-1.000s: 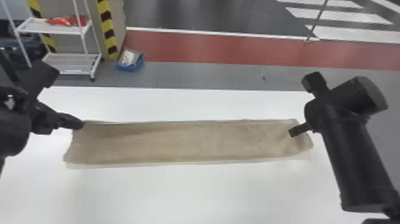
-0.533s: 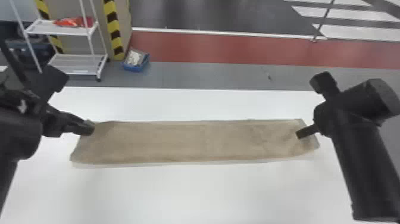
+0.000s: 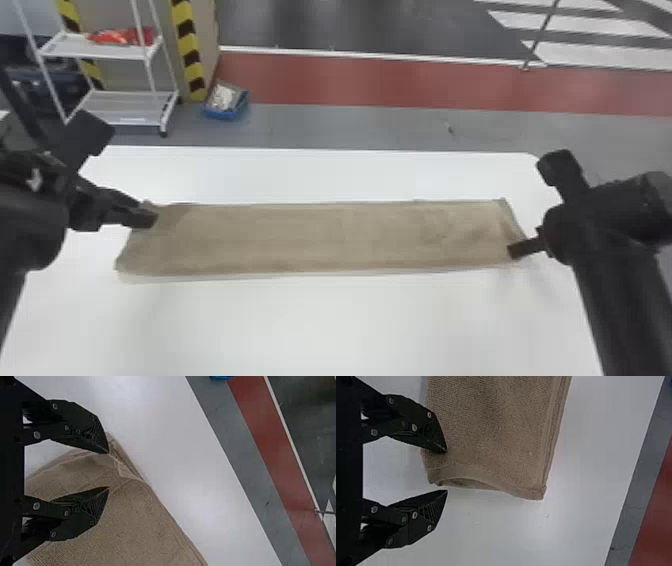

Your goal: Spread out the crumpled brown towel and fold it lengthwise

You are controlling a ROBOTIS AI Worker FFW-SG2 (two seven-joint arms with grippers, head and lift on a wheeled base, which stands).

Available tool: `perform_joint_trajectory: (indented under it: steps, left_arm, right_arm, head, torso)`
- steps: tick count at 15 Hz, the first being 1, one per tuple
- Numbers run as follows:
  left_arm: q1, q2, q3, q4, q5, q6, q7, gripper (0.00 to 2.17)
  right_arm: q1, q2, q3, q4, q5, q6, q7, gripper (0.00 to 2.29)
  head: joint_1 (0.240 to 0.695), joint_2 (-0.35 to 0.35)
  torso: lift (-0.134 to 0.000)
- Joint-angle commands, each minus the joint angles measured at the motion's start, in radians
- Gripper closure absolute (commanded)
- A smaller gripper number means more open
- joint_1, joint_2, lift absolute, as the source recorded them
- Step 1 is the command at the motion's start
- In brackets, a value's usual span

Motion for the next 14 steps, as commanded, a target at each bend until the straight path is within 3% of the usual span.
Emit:
perform_joint_trajectory:
  steps: [1, 2, 5, 8, 11, 12, 14]
  left_arm:
    - [0.002, -0.001, -0.001, 0.000, -0.001, 0.002, -0.002, 0.68]
    - [0.003, -0.001, -0.001, 0.000, -0.001, 0.002, -0.002, 0.68]
    - [0.008, 0.002, -0.001, -0.001, -0.001, 0.002, -0.005, 0.68]
    - [0.008, 0.005, -0.001, -0.001, -0.002, 0.002, -0.003, 0.68]
    - [0.008, 0.003, -0.001, 0.000, -0.004, -0.001, -0.005, 0.68]
    - [0.008, 0.003, -0.001, 0.000, -0.004, -0.001, -0.003, 0.68]
    - [0.006, -0.001, -0.005, 0.000, -0.007, -0.001, -0.002, 0.68]
  right_arm:
    - [0.008, 0.000, -0.023, -0.007, -0.023, 0.000, 0.000, 1.33]
    - [0.014, 0.000, -0.036, -0.019, -0.032, 0.003, 0.000, 1.43]
    - [0.049, -0.011, -0.074, -0.096, -0.075, 0.016, 0.015, 1.43]
    - [0.081, -0.045, -0.119, -0.176, -0.124, 0.065, 0.043, 1.43]
    - [0.123, -0.078, -0.123, -0.191, -0.109, 0.062, 0.095, 1.40]
    - [0.141, -0.083, -0.125, -0.191, -0.104, 0.055, 0.103, 1.18]
    - [0.155, -0.082, -0.146, -0.192, -0.119, 0.052, 0.103, 0.14]
  head:
    - [0.695, -0.122]
    - [0.695, -0.124]
    - [0.695, -0.128]
    - [0.695, -0.133]
    - [0.695, -0.147]
    - [0.695, -0.151]
    - [0.695, -0.157]
  torso:
    - [-0.124]
    - [-0.124]
    - [-0.124]
    - [-0.124]
    - [-0.124]
    - [-0.124]
    - [-0.124]
